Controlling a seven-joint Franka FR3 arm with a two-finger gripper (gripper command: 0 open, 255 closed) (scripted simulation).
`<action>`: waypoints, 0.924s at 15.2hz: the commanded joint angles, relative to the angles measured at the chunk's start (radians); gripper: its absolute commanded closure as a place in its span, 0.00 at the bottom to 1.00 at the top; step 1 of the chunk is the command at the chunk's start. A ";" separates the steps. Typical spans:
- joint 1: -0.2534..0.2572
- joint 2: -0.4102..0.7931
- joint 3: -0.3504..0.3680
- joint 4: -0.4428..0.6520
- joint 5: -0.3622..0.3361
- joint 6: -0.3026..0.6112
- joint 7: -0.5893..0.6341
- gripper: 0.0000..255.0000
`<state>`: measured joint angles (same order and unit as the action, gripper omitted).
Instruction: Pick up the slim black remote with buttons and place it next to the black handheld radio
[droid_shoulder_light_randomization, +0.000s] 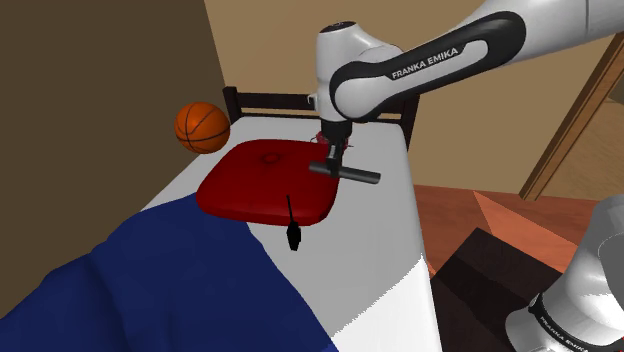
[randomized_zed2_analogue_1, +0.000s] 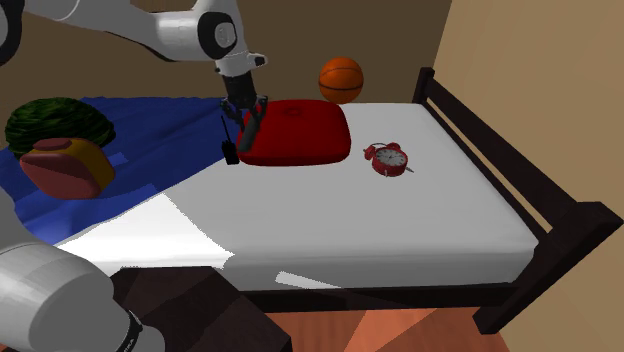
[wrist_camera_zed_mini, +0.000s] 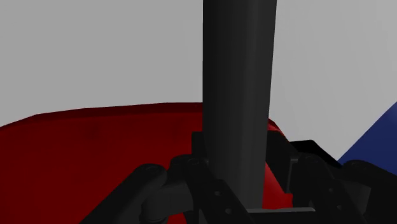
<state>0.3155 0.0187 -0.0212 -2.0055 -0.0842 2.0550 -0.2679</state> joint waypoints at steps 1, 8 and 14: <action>0.001 0.009 0.000 -0.016 -0.001 0.025 0.003 1.00; 0.000 0.043 0.000 -0.071 -0.005 0.115 0.010 1.00; -0.001 0.081 -0.001 -0.110 -0.009 0.191 0.017 1.00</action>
<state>0.3146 0.0904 -0.0224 -2.1109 -0.0923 2.2318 -0.2524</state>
